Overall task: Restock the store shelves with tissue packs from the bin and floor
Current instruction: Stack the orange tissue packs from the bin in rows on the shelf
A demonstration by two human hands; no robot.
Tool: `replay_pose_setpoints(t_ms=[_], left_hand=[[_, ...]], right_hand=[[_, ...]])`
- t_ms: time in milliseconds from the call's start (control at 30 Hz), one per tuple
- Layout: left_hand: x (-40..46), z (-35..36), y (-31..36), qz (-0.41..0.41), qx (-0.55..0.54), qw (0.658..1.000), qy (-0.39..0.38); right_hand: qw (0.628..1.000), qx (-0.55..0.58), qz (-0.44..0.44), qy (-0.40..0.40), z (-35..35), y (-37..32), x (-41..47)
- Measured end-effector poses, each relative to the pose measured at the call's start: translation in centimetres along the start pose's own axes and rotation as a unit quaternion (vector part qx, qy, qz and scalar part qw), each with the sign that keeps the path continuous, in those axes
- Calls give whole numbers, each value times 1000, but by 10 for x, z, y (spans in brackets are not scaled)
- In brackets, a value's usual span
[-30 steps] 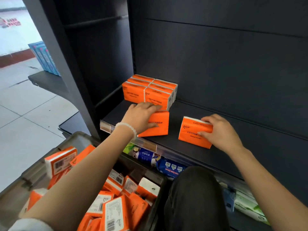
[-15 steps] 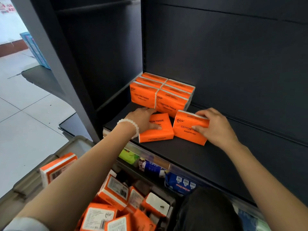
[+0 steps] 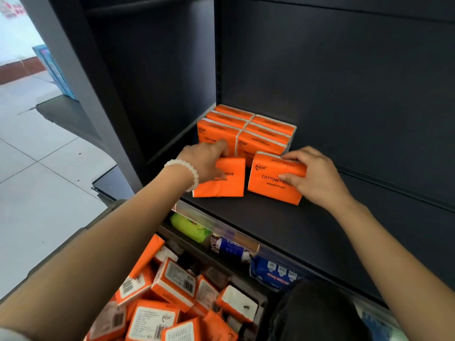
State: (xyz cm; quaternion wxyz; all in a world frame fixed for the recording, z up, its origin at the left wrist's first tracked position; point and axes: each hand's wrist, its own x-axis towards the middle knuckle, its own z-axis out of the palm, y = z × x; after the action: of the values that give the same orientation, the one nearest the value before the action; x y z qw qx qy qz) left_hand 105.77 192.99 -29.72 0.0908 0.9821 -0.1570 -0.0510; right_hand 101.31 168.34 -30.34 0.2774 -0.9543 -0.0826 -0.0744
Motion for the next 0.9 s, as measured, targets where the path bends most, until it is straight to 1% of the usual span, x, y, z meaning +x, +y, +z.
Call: replay_pose_setpoints(t_ms=[100,200,267,367,467,533,733,900], left_hand=[[6,-10,-18,-2,32,997,63],[14,-13,-27,-11,54,994,93],[20,-10,-30,-12,58,993,103],[30,2,-36,-5,30,993,111],[36,17,-40,8,9,989,144],[40,21,-42,16,-6,987,159],[46,25,-45,41,-16,980,193],[45,33,-48,50,-28,974,220]], right_hand=[[1000,13,-6,8,6,-9,8],[999,22,-20,27,16,-16,15],[998,6,-36,43,23,-17,21],[995,-39,-57,69,32,-15,31],[988,-94,-84,85,40,-8,34],[980,-123,-111,111,45,-2,34],[963,-156,-149,164,58,-2,39],[958,-173,-150,175,67,-6,42]])
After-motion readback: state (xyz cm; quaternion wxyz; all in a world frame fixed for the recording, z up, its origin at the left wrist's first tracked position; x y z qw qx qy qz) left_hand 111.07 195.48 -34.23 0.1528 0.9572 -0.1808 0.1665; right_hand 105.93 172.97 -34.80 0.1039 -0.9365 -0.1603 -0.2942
